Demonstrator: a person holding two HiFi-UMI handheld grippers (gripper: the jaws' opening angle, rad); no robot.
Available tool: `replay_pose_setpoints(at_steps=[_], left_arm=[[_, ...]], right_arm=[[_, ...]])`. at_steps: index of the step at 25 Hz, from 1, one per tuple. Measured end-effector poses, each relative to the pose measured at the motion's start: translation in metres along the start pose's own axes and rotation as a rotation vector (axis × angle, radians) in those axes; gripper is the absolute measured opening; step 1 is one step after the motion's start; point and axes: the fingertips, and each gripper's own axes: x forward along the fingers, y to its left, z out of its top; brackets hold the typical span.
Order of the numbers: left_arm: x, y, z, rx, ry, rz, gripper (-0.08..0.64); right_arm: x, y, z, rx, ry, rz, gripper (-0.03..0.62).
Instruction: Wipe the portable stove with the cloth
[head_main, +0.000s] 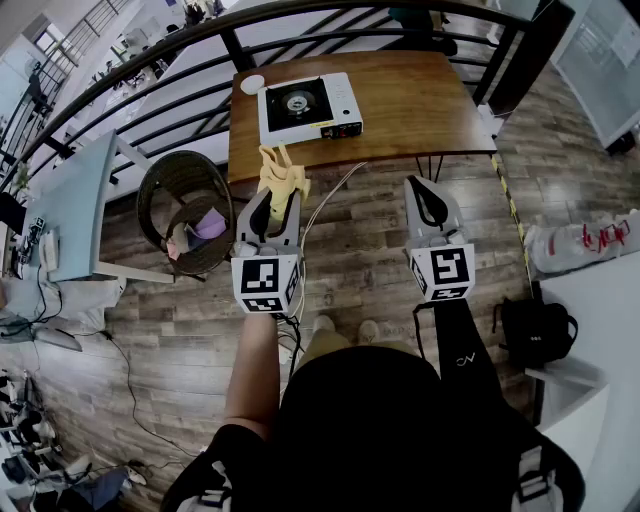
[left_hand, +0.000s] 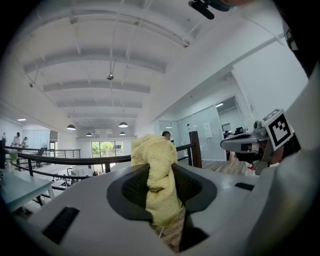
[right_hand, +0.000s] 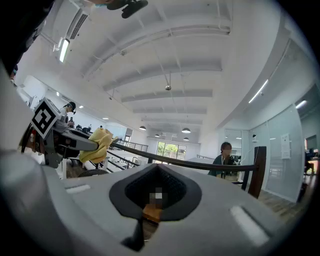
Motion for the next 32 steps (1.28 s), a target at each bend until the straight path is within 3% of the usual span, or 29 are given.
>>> replay_pose_setpoints(at_steps=[9,20,32], left_arm=[[-0.013,-0.016,0.005,-0.001,-0.002,0.026,0.127],[-0.036,-0.031,0.01,0.01,-0.001,0.085,0.127],[0.006,0.008,0.006,-0.008,-0.006,0.114,0.126]], right_arm=[[-0.017,-0.008,0.002,0.021,-0.021,-0.003,0.004],[-0.029,-0.002,0.003,0.007,-0.039,0.075,0.005],[0.029,-0.007,-0.007,-0.002,-0.025,0.098,0.003]])
